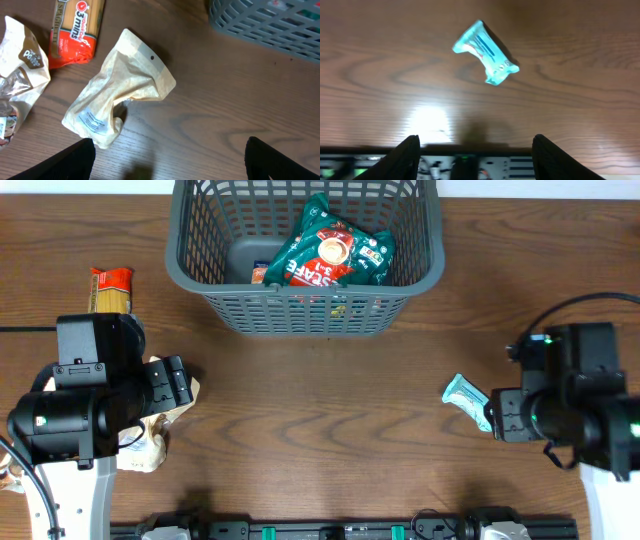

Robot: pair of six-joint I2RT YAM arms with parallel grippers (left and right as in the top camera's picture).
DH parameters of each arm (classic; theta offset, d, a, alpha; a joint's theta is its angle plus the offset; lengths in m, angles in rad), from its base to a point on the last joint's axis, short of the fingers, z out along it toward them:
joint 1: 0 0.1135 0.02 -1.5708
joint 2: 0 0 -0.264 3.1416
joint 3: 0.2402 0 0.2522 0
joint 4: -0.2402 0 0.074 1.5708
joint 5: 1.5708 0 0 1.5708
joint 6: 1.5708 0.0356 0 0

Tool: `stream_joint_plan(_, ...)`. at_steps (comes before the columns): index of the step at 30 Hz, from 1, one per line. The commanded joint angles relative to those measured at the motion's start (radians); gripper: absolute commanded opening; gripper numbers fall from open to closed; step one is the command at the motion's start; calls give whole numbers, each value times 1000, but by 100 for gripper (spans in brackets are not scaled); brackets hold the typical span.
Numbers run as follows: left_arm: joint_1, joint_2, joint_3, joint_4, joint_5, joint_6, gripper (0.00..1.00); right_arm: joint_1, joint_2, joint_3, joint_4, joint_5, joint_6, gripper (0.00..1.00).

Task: Pack container
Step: 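Lower the right gripper onto the light-blue wipes packet and grasp it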

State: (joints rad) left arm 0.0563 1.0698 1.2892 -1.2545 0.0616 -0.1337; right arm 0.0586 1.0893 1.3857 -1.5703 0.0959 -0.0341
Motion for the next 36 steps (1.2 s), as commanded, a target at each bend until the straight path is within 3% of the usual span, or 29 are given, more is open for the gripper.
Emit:
stream_joint_plan(1,4,0,22,-9,10,-2,86,-31,39,-104,56,53,-159,58)
stream_joint_plan(7,4,0,22,-23,10,-2,85,-99,118,-230,195,3,-373,77)
stream_joint_plan(10,4,0,22,-21,10,-2,86,-121,168,-249,240,-74,-405,79)
stream_joint_plan(13,4,0,22,-21,10,-2,86,-142,220,-265,252,-84,-444,91)
stream_joint_plan(15,4,0,22,-21,10,-2,86,-154,253,-270,278,-82,-448,94)
stream_joint_plan(36,4,0,22,-9,10,-2,86,-224,562,-293,433,-142,-480,99)
